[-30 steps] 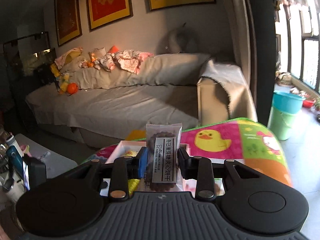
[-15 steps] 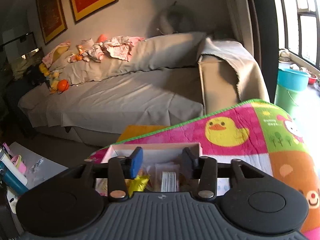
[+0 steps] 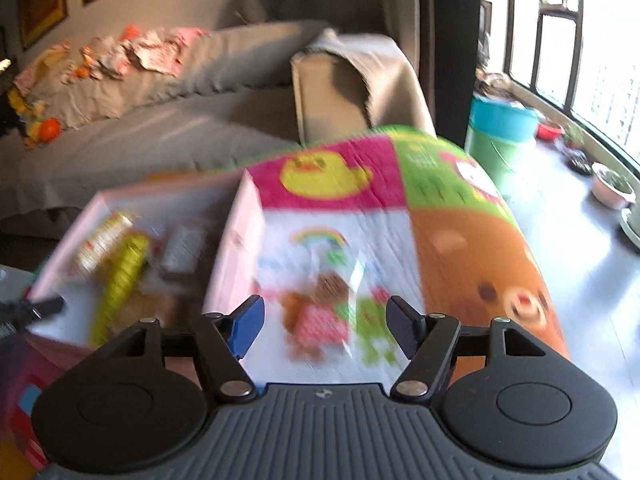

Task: Organize objects
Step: 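Reach back and grasp the red-labelled hawthorn stick bag with the right gripper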

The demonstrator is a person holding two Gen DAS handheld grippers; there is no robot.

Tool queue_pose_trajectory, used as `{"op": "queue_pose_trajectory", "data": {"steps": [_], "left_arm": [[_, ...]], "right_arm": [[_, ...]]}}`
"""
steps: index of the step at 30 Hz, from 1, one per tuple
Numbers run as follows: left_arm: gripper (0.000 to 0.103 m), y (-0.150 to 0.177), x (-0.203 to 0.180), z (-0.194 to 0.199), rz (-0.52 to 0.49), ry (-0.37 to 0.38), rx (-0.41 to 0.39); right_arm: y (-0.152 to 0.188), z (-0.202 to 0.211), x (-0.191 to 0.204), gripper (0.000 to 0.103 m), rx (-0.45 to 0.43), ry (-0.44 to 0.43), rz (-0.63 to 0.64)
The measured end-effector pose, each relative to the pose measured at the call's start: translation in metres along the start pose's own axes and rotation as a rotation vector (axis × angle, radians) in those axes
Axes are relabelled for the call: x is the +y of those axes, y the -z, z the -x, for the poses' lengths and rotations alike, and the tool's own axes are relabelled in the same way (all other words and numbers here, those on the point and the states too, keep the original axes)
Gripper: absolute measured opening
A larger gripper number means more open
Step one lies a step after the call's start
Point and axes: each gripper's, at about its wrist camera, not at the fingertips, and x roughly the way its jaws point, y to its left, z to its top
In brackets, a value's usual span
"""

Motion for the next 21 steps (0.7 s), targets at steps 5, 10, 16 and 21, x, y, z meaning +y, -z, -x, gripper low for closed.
{"op": "queue_pose_trajectory", "data": {"steps": [5,10,16,21], "left_arm": [[0.018,0.000,0.000,0.000,0.001,-0.001,0.000],[0.018,0.000,-0.001,0.000,-0.003,-0.009,0.002],[0.017,0.000,-0.002,0.000,-0.004,-0.018,0.003],[0.017,-0.001,-0.002,0.000,-0.002,-0.017,0.005]], "right_arm": [[0.028,-0.009,-0.012,0.072,0.056,0.033,-0.009],[0.030,-0.016,-0.018,0.072,0.037,0.046,0.004],[-0.001,-0.039,-0.013,0.062,0.008,-0.035,-0.022],[-0.021,-0.067,-0.007,0.061,0.031,-0.070,-0.064]]}}
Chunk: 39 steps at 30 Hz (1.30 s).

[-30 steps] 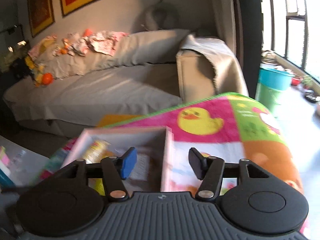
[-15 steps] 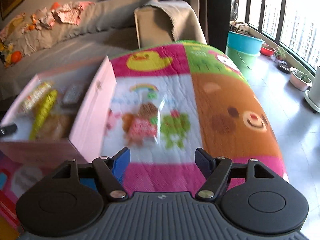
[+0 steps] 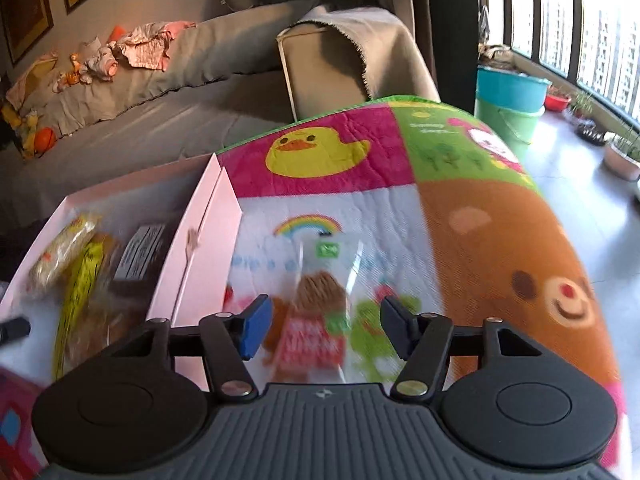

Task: Organize objects
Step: 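Reach back and grasp the red-labelled hawthorn stick bag with the right gripper, then carry the hawthorn stick bag into the pink box and release it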

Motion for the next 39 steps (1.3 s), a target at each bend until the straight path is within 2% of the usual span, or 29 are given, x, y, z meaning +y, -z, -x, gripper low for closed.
{"op": "queue_pose_trajectory", "data": {"steps": [1,3,4,5,6,14,24,29,35,39], "left_arm": [[0.017,0.000,0.000,0.000,0.000,0.000,0.000],[0.017,0.000,0.000,0.000,0.000,0.000,0.000],[0.017,0.000,0.000,0.000,0.001,0.001,0.000],[0.017,0.000,0.000,0.000,0.001,0.000,-0.001],[0.017,0.000,0.000,0.000,0.001,0.000,-0.001],[0.018,0.000,0.001,0.001,0.006,0.008,-0.003],[0.018,0.000,0.002,0.000,0.008,0.010,-0.004],[0.018,0.000,0.002,0.000,0.007,0.009,-0.004],[0.018,0.000,0.002,0.000,0.007,0.010,-0.004],[0.018,0.001,0.002,0.000,0.008,0.011,-0.005]], "right_arm": [[-0.001,-0.005,0.002,0.061,0.011,-0.006,0.000],[0.000,-0.010,0.005,0.053,0.011,-0.006,-0.001],[0.000,-0.011,0.006,0.049,0.016,0.001,0.009],[0.001,-0.010,0.007,0.039,0.018,0.011,0.018],[0.001,-0.009,0.008,0.037,0.021,0.016,0.025],[0.018,0.017,0.003,0.034,0.037,0.038,0.069],[0.070,0.079,-0.003,0.034,0.108,0.046,0.095],[0.089,0.108,0.006,0.034,0.121,0.001,0.093],[0.087,0.132,0.027,0.033,0.083,-0.051,0.136],[0.073,0.147,0.045,0.033,0.033,-0.098,0.173]]}}
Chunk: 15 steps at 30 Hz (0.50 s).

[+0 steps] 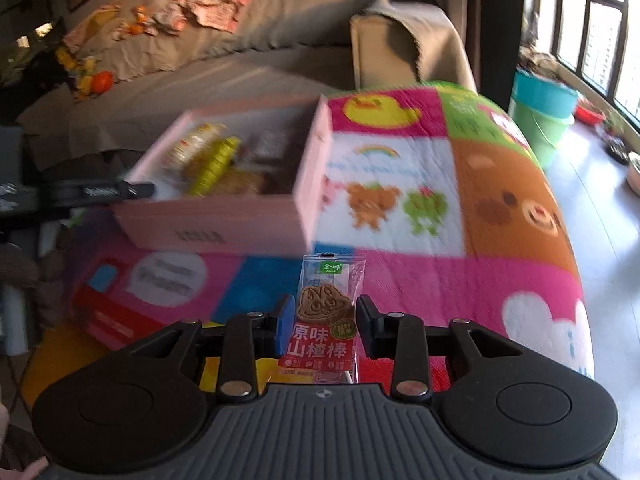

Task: Organize objects
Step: 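Carry the hawthorn stick bag into the pink box and release it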

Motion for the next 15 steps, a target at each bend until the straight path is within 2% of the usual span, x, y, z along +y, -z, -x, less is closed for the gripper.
{"op": "queue_pose_trajectory", "data": {"steps": [7,11,15], "left_arm": [[0.018,0.000,0.000,0.000,0.000,0.001,0.000],[0.018,0.001,-0.001,0.000,0.000,0.003,0.000],[0.018,0.001,-0.001,0.000,-0.001,0.004,0.000]], "right_arm": [[-0.064,0.027,0.023,0.033,-0.210,-0.066,0.048],[-0.104,0.030,0.045,0.033,-0.327,-0.098,0.093],[-0.141,0.012,0.063,0.033,-0.372,-0.138,0.091]]}}
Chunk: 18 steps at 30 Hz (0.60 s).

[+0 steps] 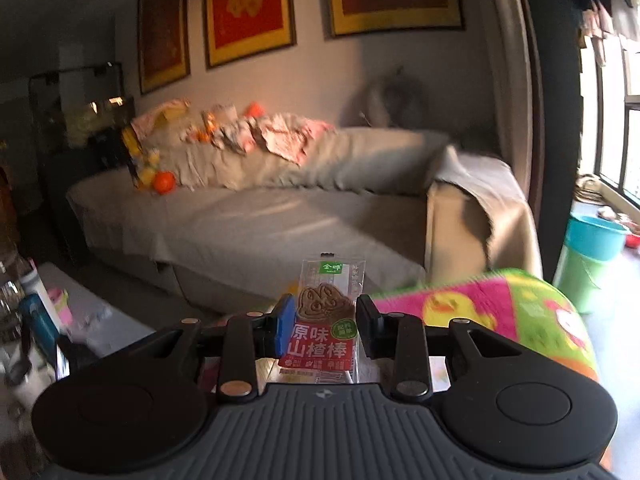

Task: Organize objects
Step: 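Carry the hawthorn stick bag into the pink box and release it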

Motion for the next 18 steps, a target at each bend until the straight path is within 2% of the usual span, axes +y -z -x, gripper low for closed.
{"op": "queue_pose_trajectory", "data": {"steps": [5,7,10,18], "left_arm": [[0.019,0.000,0.000,0.000,0.001,0.002,-0.001],[0.019,0.000,0.001,-0.001,0.002,0.006,-0.003],[0.019,0.000,0.001,-0.001,0.003,0.006,-0.004],[0.019,0.000,0.002,-0.001,0.004,0.007,-0.005]], "right_arm": [[-0.006,-0.038,0.004,0.035,0.037,-0.005,-0.024],[0.002,-0.041,0.001,0.035,0.060,-0.006,-0.029],[0.021,-0.038,-0.006,0.037,0.094,0.042,-0.006],[0.079,-0.023,-0.025,0.065,0.216,0.132,0.084]]}}
